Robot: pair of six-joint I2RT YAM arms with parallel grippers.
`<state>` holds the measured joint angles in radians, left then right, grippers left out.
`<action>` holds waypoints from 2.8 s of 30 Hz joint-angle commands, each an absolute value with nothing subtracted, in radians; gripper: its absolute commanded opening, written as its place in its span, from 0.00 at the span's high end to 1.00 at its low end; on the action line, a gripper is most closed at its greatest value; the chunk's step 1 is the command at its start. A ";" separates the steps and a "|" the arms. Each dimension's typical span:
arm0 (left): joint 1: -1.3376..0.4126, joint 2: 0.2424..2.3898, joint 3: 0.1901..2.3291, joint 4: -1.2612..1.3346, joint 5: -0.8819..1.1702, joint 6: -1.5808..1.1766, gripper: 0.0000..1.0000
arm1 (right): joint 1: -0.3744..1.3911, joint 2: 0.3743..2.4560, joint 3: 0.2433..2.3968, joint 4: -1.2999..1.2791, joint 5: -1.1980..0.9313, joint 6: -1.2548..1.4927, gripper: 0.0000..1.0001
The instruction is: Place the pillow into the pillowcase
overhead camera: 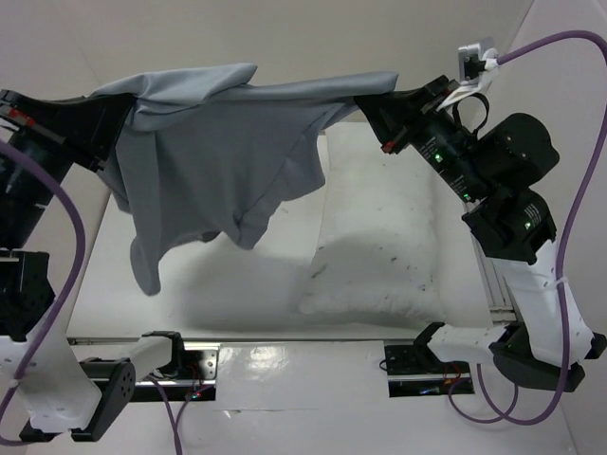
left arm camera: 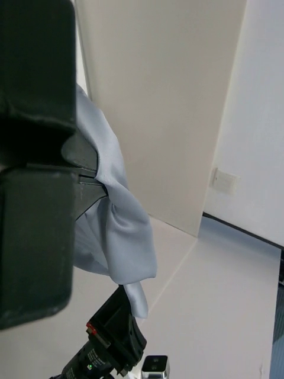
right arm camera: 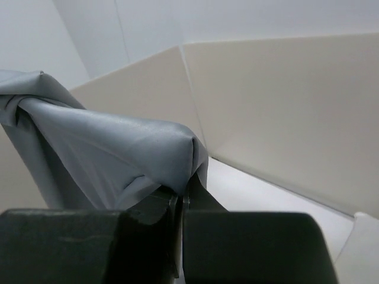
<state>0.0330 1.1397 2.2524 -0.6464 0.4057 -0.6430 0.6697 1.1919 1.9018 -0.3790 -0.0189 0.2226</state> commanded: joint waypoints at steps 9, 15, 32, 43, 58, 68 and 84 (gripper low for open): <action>0.060 1.205 2.139 -0.499 0.298 -0.637 1.00 | 0.649 1.401 1.985 -0.275 0.303 0.080 1.00; 0.060 1.457 2.028 -0.430 0.255 -0.601 1.00 | 0.408 1.695 2.016 -0.164 0.106 0.156 1.00; 0.083 1.607 1.783 -0.635 0.259 -0.488 0.21 | 0.387 1.877 1.829 -0.291 0.009 0.218 0.05; 0.040 1.159 1.007 -0.695 0.207 -0.589 0.33 | 0.777 1.577 1.388 -0.508 -0.034 0.327 0.00; 0.210 1.269 0.786 -0.644 0.245 -0.678 0.15 | 0.869 1.775 1.270 -0.765 0.334 0.566 0.00; 0.219 1.414 0.762 -0.551 0.393 -0.655 0.76 | 0.600 1.563 1.192 -0.756 0.257 0.457 0.00; 0.089 1.250 1.011 -0.718 0.282 -0.486 1.00 | 0.750 1.643 1.118 -0.674 0.089 0.528 0.03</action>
<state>0.1120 1.3224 0.9501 -0.6598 0.3588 -0.5495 0.7528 1.6463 1.1500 -0.6994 0.0956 0.4835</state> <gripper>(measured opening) 0.026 0.976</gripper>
